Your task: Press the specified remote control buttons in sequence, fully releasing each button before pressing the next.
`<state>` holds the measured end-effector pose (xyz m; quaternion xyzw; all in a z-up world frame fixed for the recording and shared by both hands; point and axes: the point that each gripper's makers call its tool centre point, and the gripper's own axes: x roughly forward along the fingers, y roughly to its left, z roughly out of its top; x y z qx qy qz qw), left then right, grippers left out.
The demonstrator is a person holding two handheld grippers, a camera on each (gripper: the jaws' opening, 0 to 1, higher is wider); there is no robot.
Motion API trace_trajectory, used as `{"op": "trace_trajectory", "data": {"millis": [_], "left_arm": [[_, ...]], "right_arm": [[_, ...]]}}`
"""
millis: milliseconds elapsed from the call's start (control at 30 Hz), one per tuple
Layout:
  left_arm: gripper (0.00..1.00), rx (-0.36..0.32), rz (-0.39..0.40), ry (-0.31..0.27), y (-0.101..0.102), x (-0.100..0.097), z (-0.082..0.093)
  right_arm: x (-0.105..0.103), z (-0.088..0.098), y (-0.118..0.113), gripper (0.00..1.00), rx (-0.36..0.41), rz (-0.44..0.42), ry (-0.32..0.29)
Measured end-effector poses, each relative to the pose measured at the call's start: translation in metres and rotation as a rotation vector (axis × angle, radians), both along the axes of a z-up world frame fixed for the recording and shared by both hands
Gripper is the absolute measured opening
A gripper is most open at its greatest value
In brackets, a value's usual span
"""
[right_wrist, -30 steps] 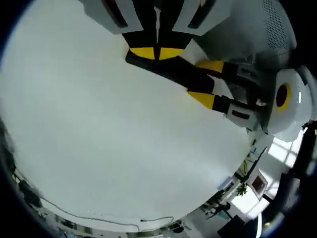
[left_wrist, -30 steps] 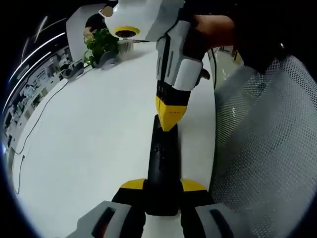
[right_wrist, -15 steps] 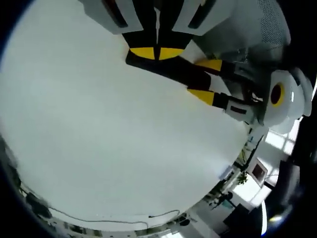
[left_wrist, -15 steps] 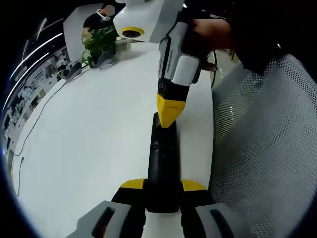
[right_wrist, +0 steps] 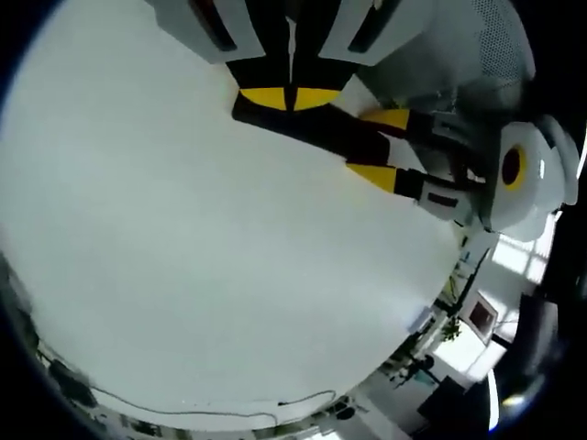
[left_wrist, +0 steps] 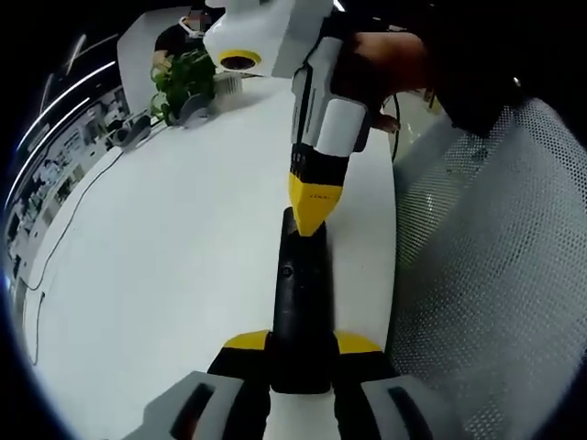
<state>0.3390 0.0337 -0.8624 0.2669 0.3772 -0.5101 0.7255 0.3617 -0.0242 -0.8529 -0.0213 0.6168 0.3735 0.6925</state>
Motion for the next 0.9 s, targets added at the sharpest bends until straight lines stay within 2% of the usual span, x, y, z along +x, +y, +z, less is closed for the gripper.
{"op": "trace_trajectory", "data": {"millis": [133,400,600,700,800,900], "left_arm": [[0.24,-0.013,-0.039,-0.003,-0.008,-0.004,0.0],[0.24,-0.008,-0.05,-0.002,-0.011,-0.006,-0.001],[0.25,-0.011,-0.045,0.001,-0.011,-0.006,-0.002],[0.25,-0.014,-0.041,0.001,-0.011,-0.006,-0.001],[0.25,-0.014,-0.039,0.002,-0.011,-0.006,-0.001],[0.25,-0.013,-0.039,0.003,-0.011,-0.005,-0.002]], "right_arm": [[0.0,0.004,0.001,0.0,0.031,-0.026,0.02],[0.007,0.008,0.002,0.0,0.066,-0.07,-0.007],[0.0,0.006,0.007,0.0,0.06,-0.031,0.006],[0.0,0.004,0.006,0.0,0.043,-0.011,-0.012],[-0.003,0.0,0.006,0.0,0.039,-0.013,0.02],[-0.003,0.0,0.006,0.0,0.038,-0.007,0.022]]}}
